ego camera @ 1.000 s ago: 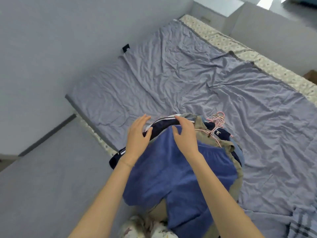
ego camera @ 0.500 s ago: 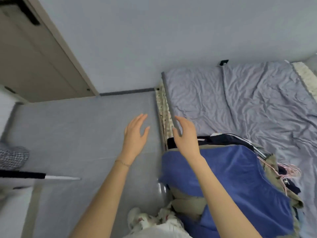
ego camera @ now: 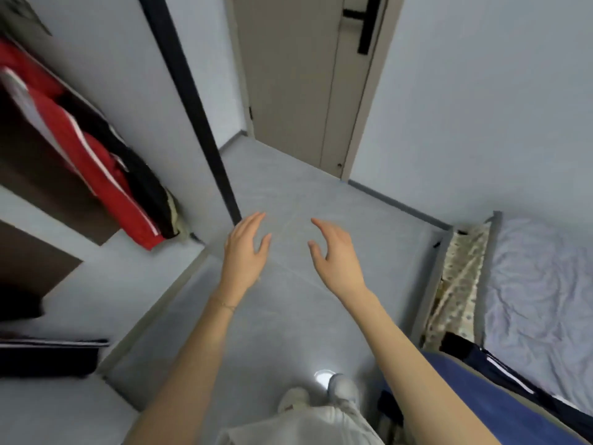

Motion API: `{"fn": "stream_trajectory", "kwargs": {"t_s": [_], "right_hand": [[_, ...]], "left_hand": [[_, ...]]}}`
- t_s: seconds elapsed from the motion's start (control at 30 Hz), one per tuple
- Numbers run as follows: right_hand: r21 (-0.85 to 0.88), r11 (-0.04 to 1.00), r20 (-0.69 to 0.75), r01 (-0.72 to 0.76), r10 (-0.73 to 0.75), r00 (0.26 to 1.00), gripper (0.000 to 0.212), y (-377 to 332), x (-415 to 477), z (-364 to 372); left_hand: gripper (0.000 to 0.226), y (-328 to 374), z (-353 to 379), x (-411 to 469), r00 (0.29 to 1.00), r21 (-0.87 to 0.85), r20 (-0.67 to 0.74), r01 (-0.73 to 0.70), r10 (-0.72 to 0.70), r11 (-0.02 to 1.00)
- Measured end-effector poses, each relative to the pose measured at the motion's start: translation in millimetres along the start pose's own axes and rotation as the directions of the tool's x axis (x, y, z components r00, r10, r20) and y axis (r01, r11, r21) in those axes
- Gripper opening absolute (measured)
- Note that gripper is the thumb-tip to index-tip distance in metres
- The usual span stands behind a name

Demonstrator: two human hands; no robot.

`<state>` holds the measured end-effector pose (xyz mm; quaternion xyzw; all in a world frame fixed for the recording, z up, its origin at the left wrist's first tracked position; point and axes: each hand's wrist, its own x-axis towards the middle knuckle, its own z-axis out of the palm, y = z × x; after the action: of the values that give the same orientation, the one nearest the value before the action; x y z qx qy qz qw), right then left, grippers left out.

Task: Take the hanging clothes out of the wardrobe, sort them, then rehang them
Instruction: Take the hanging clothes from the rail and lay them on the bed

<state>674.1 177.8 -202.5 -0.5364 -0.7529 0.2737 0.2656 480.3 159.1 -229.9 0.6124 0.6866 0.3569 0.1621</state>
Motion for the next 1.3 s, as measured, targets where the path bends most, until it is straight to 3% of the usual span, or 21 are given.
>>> {"fn": "stream_trajectory", "kwargs": {"t_s": [0.23, 0.4, 0.63, 0.8, 1.1, 1.3], "right_hand": [[0.053, 0.971, 0.243, 0.232, -0.238, 0.940, 0.045, -88, 46, 91], [0.122, 0.924, 0.372, 0.362, -0.381, 0.847, 0.047, -141, 79, 146], [0.279, 0.830, 0.441, 0.484, -0.558, 0.703, 0.046, -203, 153, 199], [0.294, 0.802, 0.492, 0.519, -0.593, 0.637, 0.053, -239, 206, 232], [0.343, 0.815, 0.455, 0.467, -0.579, 0.677, 0.058, -304, 275, 289], [0.320, 0.848, 0.428, 0.421, -0.527, 0.734, 0.061, -352, 325, 333]], "left_hand": [[0.045, -79, -96, -27, 0.944, 0.016, -0.264, 0.211, -0.199, 0.977], [0.044, -125, -145, -42, 0.849, 0.041, -0.416, 0.374, -0.325, 0.926], [0.049, -171, -192, -20, 0.700, 0.011, -0.589, 0.507, -0.404, 0.862], [0.057, -186, -221, 10, 0.628, 0.006, -0.670, 0.538, -0.396, 0.843], [0.054, -226, -265, 38, 0.545, -0.003, -0.740, 0.583, -0.394, 0.812], [0.054, -273, -307, 61, 0.581, -0.008, -0.714, 0.552, -0.391, 0.834]]}}
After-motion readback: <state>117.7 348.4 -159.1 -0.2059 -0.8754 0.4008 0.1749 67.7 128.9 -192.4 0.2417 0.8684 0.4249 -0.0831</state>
